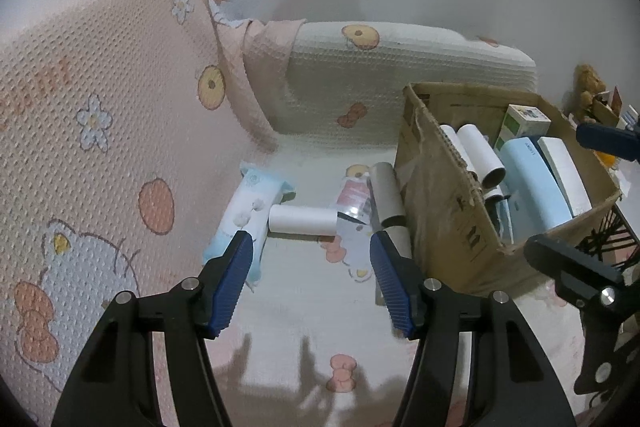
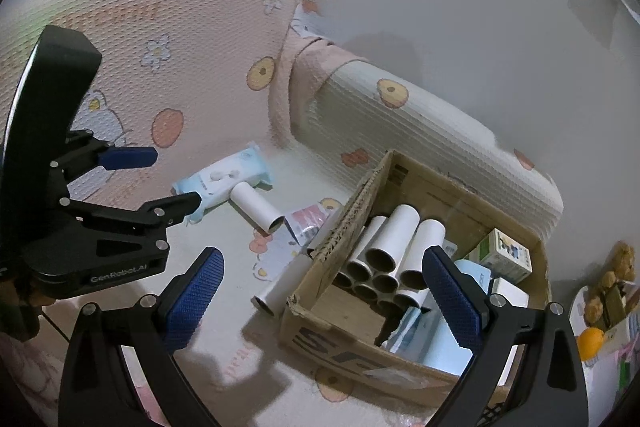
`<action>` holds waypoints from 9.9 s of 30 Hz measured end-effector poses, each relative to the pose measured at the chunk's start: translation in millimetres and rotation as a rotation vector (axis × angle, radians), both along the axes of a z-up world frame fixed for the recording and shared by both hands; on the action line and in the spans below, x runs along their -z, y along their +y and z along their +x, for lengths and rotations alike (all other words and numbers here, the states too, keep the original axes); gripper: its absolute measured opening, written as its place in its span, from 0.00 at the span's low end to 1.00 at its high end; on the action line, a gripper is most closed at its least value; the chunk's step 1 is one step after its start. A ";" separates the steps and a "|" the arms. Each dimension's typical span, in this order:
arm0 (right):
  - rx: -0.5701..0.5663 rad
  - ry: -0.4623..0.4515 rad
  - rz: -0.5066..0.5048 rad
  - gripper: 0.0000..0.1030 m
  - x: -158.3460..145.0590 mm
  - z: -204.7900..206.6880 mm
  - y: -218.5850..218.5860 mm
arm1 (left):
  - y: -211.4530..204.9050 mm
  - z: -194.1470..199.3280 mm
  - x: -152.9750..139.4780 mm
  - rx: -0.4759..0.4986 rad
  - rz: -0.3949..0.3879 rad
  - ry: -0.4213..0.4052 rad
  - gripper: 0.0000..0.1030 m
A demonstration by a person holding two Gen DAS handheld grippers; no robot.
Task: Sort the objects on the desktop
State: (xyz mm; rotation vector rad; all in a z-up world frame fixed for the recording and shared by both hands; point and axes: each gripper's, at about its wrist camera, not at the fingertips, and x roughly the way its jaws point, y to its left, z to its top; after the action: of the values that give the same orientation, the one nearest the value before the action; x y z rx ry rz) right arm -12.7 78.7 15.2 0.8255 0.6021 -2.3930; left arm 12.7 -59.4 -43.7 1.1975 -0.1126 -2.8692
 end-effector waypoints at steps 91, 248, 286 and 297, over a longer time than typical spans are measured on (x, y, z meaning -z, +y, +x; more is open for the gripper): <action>0.139 -0.267 -0.209 0.48 203.6 -126.3 -132.7 | -121.2 -186.3 169.1 -0.095 0.578 -0.371 0.31; -0.156 -0.515 -0.253 0.43 190.5 -93.1 -128.0 | -131.8 -81.8 138.5 -0.125 0.955 -0.256 0.32; -0.090 -0.210 -0.439 0.43 28.9 -99.1 -31.2 | 1.5 -84.6 -42.4 0.199 0.598 -0.013 0.32; -0.048 -0.105 -0.446 0.43 -13.6 -108.0 16.5 | 58.1 -96.1 -78.7 0.326 0.581 0.038 0.32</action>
State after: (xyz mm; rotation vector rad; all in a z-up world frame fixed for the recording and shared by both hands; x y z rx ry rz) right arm -120.7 95.2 28.8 0.7211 0.0370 -2.2942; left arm -83.4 -1.3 35.1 1.2911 0.6270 -3.3349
